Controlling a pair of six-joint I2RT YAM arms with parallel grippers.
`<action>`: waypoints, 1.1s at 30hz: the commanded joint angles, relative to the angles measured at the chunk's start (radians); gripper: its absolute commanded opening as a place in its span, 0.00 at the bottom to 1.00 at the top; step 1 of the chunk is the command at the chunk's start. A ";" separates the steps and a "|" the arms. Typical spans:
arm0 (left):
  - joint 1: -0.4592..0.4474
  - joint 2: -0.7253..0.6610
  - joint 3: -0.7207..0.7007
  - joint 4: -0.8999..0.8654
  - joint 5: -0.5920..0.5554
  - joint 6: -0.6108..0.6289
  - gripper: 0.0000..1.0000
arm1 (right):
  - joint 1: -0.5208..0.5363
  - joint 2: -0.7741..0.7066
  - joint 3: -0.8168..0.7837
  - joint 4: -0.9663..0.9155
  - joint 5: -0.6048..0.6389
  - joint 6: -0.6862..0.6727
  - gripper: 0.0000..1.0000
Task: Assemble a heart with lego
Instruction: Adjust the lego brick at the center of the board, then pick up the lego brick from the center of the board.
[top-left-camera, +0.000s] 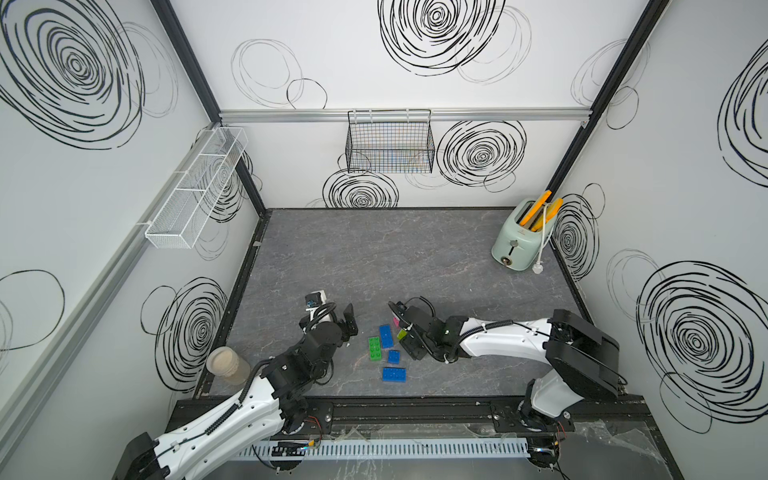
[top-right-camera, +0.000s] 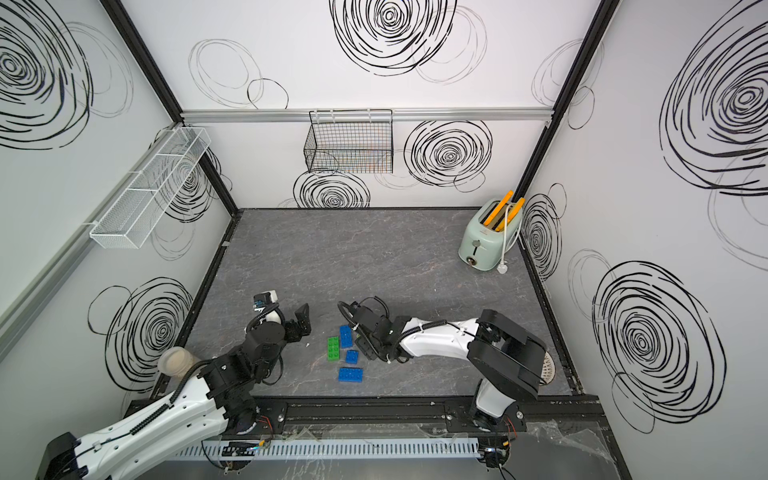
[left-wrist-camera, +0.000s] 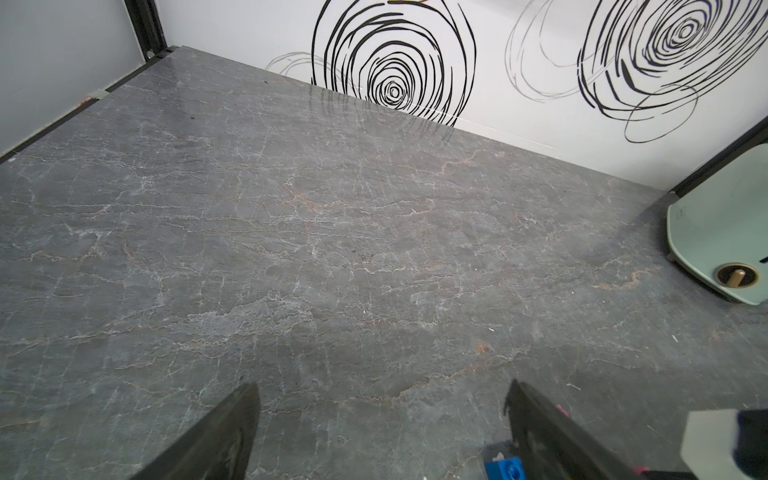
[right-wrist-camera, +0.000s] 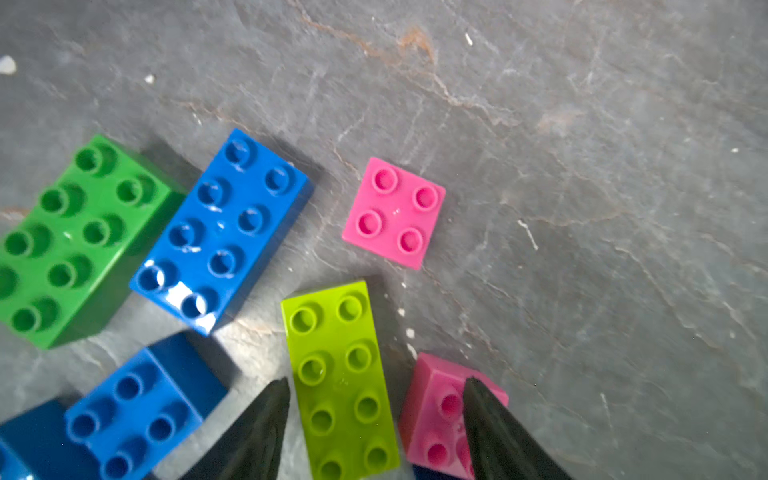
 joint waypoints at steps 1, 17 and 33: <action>0.006 -0.007 -0.011 0.026 -0.001 -0.021 0.97 | 0.018 -0.083 -0.005 -0.033 0.002 -0.027 0.74; 0.010 -0.078 -0.035 0.036 0.044 0.008 0.97 | 0.015 -0.004 -0.016 0.029 -0.107 -0.166 0.71; 0.032 0.008 -0.051 0.149 0.119 0.011 0.97 | -0.080 -0.036 -0.049 0.086 -0.181 -0.239 0.70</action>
